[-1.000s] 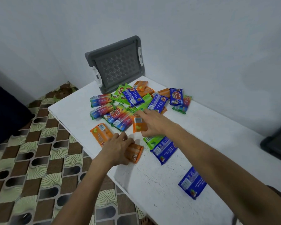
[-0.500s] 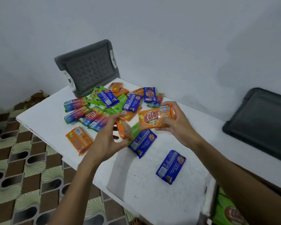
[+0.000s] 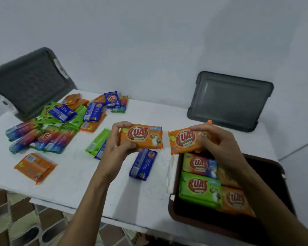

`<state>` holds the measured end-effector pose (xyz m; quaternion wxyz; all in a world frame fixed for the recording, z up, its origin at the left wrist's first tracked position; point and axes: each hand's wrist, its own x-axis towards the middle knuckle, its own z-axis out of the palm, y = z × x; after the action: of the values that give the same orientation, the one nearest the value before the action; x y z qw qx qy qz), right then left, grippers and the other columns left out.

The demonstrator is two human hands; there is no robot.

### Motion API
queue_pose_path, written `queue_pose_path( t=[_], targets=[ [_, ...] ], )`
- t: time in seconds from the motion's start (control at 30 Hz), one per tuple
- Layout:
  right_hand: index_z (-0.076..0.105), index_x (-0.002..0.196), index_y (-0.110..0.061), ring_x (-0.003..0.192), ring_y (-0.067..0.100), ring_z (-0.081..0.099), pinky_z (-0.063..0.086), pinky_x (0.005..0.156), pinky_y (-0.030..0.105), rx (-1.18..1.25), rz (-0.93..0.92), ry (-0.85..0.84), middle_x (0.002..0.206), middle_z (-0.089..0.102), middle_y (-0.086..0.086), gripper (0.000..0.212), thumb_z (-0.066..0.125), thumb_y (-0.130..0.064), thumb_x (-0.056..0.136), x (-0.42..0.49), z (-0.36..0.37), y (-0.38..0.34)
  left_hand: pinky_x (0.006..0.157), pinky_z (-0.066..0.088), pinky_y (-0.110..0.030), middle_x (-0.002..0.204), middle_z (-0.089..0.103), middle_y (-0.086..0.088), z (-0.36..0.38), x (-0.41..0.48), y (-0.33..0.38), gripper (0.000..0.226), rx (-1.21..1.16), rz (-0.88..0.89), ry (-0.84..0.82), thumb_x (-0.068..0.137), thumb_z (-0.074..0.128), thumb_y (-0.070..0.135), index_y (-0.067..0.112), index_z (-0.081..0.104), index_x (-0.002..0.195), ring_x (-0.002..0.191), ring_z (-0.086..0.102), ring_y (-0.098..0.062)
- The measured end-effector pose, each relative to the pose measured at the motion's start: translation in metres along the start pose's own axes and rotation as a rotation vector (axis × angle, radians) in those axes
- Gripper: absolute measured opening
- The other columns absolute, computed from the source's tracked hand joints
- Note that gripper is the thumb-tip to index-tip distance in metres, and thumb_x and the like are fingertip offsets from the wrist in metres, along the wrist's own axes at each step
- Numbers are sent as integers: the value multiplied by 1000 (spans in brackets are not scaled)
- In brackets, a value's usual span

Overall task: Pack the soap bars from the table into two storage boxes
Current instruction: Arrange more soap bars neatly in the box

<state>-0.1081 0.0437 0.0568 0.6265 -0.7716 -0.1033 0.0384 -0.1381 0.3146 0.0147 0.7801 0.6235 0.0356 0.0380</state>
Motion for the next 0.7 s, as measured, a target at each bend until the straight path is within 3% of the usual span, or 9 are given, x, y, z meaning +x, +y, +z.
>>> queue_pose_path(
  t=[0.13,0.27,0.37,0.53,0.7],
  targets=[
    [72,104,-20,88,20,73,58,65,28,11,88,86,102,72,-1,21,62,-6,91,-42,-47,3,69,58,-34,109,65,-2,42,-1,-7,36,51,31,-90,77,53,3,18,60,109,99,65,-26],
    [72,105,-25,88,18,73,61,69,35,-43,151,221,103,71,-5,22,64,-11,90,-77,-81,11,68,58,-30,104,68,9,85,0,-18,38,59,26,-137,84,54,-5,19,61,113,97,66,-19],
    [70,106,-25,87,14,72,61,70,32,-93,202,281,102,71,-4,20,62,-13,92,-92,-99,22,68,57,-30,111,66,1,109,0,-28,40,65,13,-162,82,54,0,22,62,114,99,66,-17],
    [68,106,-24,90,11,70,60,68,26,-163,280,288,109,66,-3,16,60,-16,94,-95,-110,49,71,57,-31,114,64,2,130,-4,-41,40,112,-22,-179,91,52,-3,24,59,120,105,65,-17],
    [63,106,-21,94,16,68,62,70,33,-203,375,295,111,63,-1,14,56,-14,97,-93,-97,80,77,59,-37,114,63,9,133,-6,-44,36,168,-32,-162,93,55,4,24,57,123,108,64,-15]
  ],
)
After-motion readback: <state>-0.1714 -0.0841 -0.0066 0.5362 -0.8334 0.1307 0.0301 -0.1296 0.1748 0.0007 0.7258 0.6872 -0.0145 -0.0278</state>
